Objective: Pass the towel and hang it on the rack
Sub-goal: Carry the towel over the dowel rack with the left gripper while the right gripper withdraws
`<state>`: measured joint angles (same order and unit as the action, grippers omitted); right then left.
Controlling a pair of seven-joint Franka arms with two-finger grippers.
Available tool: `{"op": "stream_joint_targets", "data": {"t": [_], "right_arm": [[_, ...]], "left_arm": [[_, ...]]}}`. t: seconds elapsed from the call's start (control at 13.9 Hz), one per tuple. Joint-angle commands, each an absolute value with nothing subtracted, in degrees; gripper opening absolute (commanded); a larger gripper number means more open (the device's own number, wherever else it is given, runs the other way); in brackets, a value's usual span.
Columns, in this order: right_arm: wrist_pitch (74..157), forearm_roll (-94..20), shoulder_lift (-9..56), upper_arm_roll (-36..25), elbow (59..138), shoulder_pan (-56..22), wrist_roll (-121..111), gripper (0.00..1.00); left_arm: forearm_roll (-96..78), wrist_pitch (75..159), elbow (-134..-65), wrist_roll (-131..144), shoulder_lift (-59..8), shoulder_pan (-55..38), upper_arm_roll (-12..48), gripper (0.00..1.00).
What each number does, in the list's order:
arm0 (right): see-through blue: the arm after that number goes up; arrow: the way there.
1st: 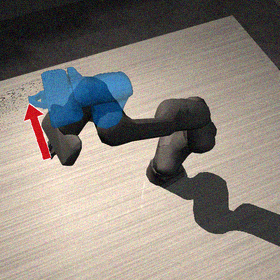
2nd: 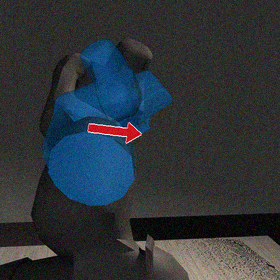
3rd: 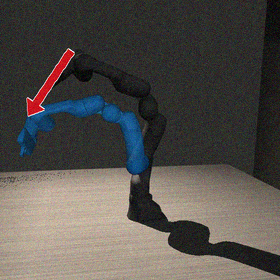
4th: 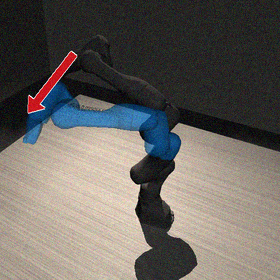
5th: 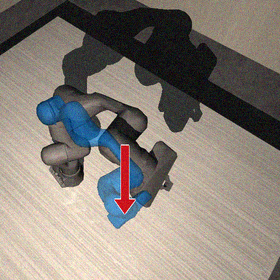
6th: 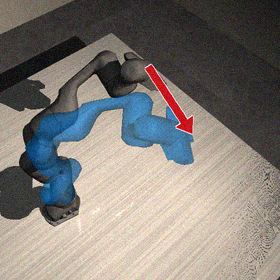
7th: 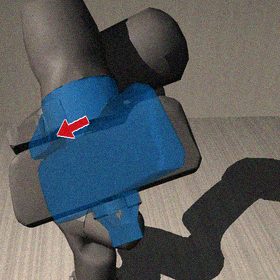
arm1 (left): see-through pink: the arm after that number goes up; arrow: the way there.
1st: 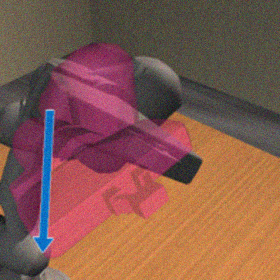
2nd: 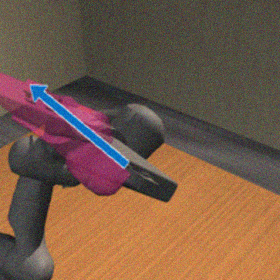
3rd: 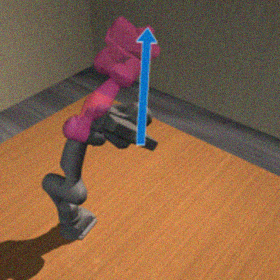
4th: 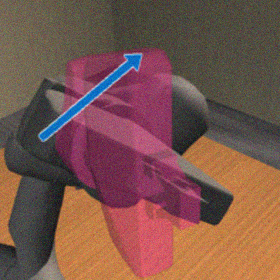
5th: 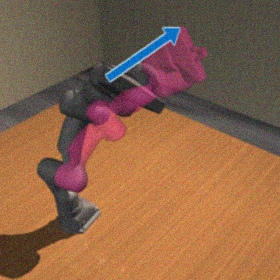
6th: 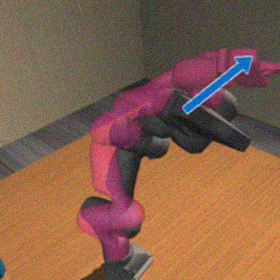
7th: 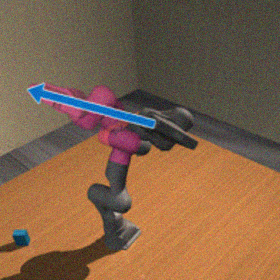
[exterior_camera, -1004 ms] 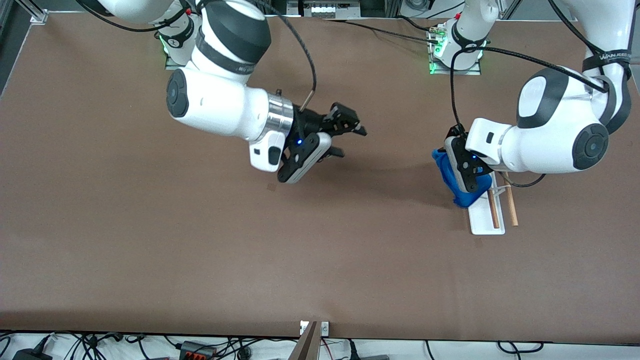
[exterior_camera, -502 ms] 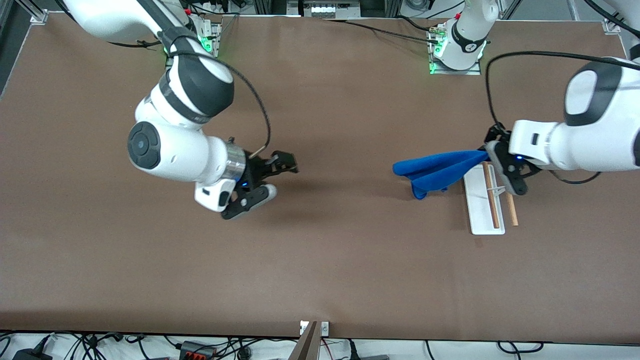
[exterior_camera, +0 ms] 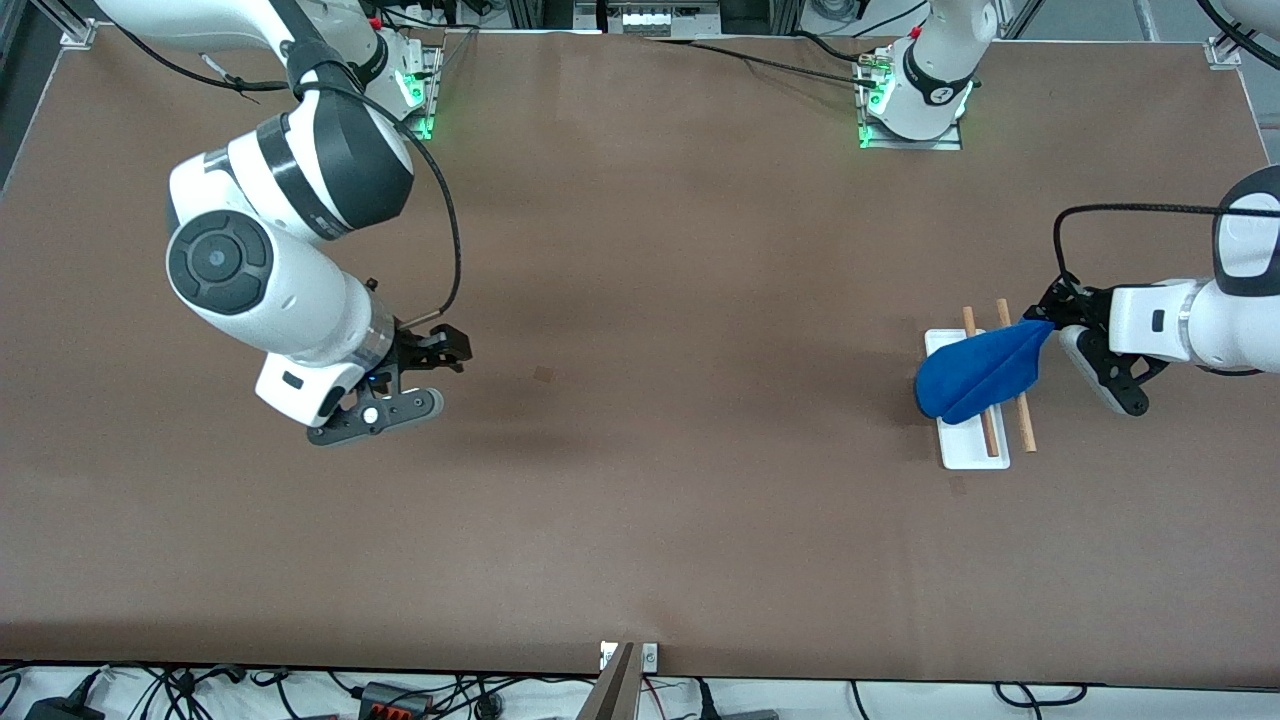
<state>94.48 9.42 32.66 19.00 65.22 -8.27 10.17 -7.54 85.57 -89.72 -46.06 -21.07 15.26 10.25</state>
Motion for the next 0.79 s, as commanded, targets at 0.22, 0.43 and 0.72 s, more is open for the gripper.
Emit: {"op": "stream_joint_targets", "data": {"t": [0.22, 0.43, 0.72], "right_arm": [[92.6, 10.5, 29.4, 18.2, 66.3, -0.7, 11.3, 1.00], [91.3, 10.4, 29.4, 18.3, 66.3, 2.8, 11.5, 1.00], [91.8, 9.9, 25.6, 14.0, 69.5, 4.0, 11.2, 1.00]], "left_arm": [[-6.0, 88.8, -86.2, -50.9, -26.3, 20.7, 10.8, 0.01], [-6.0, 93.6, -86.2, -56.7, -29.2, 23.0, 10.8, 0.01], [-4.3, 99.2, -86.2, -60.8, -33.2, 26.6, 10.9, 0.01]]}}
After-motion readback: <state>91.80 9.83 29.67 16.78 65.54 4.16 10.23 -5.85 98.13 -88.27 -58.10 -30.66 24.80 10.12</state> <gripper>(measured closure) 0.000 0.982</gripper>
